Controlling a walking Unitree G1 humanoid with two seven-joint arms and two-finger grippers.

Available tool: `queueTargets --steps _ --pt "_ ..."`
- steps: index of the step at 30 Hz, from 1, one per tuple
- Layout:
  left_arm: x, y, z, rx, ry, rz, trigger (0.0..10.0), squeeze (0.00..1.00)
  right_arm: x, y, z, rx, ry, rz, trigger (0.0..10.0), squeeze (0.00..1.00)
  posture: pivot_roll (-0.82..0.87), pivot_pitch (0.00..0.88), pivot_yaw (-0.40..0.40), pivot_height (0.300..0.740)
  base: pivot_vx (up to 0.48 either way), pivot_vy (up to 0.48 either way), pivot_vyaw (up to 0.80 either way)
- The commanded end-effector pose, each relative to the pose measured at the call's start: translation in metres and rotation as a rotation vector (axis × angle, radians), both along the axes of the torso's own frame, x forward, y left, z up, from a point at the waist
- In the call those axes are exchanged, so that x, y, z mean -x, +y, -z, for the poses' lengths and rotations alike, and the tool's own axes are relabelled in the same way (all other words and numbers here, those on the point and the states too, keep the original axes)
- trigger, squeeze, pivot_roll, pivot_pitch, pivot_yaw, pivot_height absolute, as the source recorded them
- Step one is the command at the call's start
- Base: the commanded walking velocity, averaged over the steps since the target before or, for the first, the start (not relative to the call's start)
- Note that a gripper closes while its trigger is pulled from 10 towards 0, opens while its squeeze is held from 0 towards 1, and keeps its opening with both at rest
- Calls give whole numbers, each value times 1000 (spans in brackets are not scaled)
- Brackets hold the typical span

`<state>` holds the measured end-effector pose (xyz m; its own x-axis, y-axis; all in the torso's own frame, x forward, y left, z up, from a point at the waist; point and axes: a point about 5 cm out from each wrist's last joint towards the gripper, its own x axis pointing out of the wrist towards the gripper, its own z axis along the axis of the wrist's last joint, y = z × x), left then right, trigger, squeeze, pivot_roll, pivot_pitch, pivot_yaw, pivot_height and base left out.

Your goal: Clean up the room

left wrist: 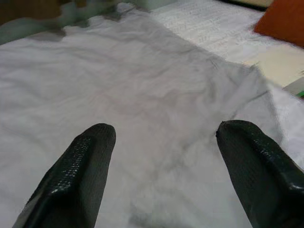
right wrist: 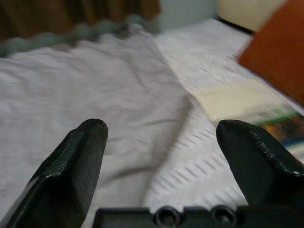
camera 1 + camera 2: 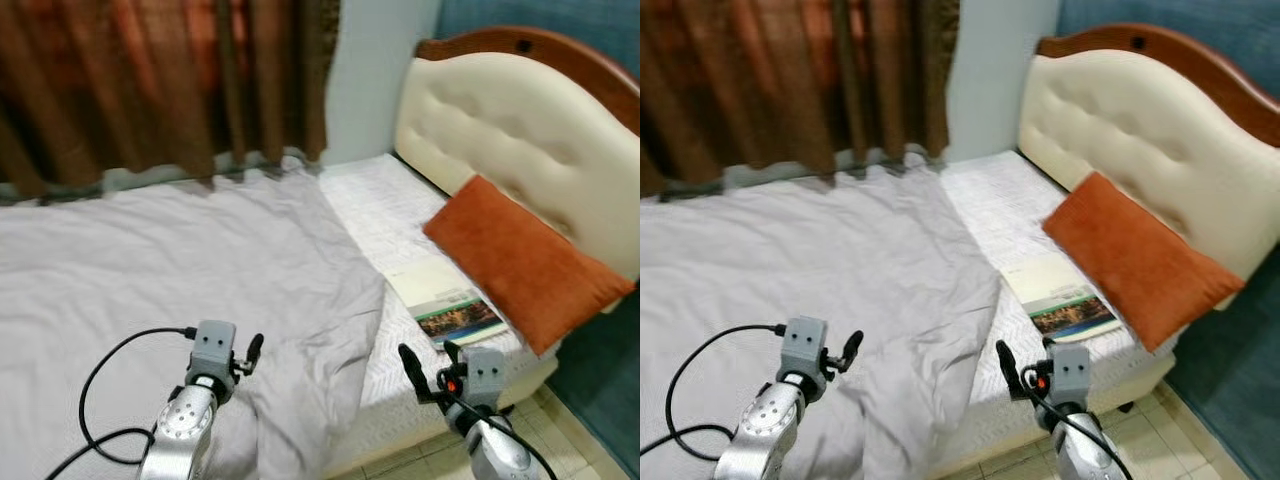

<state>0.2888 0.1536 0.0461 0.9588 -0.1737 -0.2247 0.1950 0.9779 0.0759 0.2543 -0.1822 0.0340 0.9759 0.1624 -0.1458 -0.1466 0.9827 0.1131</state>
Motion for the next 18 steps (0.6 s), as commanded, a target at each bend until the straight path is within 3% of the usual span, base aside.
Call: queueTargets --steps 1,4,5,6,7,8,9,11,12,13,14,16,18 --pt "-4 -13 5 10 32 39 10000 0 5 -12 2 16 18 27 10000 0 -14 0 -36 740 0 0 0" --pt "-8 -13 17 26 114 39 10000 0 13 -11 1 11 20 27 10000 0 -28 49 -46 740 0 0 0" --pt "-10 -12 28 40 195 14 10000 0 23 -12 -2 -2 24 36 10000 0 -57 144 -49 740 0 0 0" --pt "-11 -9 29 31 201 2 10000 0 31 -13 -6 2 24 37 10000 0 -87 217 -58 740 0 0 0" --pt "-11 -9 29 31 201 2 10000 0 31 -13 -6 2 24 37 10000 0 -87 217 -58 740 0 0 0" --pt "-16 -2 27 -8 173 -28 10000 0 51 -13 -13 14 36 32 10000 0 -152 327 -83 740 0 0 0" --pt "-19 2 25 -33 156 -51 10000 0 63 -13 -13 22 55 22 10000 0 -172 355 -81 740 0 0 0" --pt "-19 2 25 -33 156 -51 10000 0 63 -13 -13 22 55 22 10000 0 -172 355 -81 740 0 0 0" --pt "-26 6 20 -49 124 -77 10000 0 82 -10 -18 35 77 -8 10000 0 -224 447 -94 740 0 0 0" --pt "-31 5 14 -26 105 -86 10000 0 93 -9 -25 46 79 -26 10000 0 -258 500 -105 740 0 0 0" --pt "-31 5 14 -26 105 -86 10000 0 93 -9 -25 46 79 -26 10000 0 -258 500 -105 740 0 0 0" --pt "-46 3 -2 61 55 -133 10000 0 122 -3 -44 39 97 -30 10000 0 -311 582 -126 740 0 0 0" --pt "-50 4 -6 73 41 -153 10000 0 127 -1 -48 32 106 -27 10000 0 -321 593 -126 740 0 0 0"
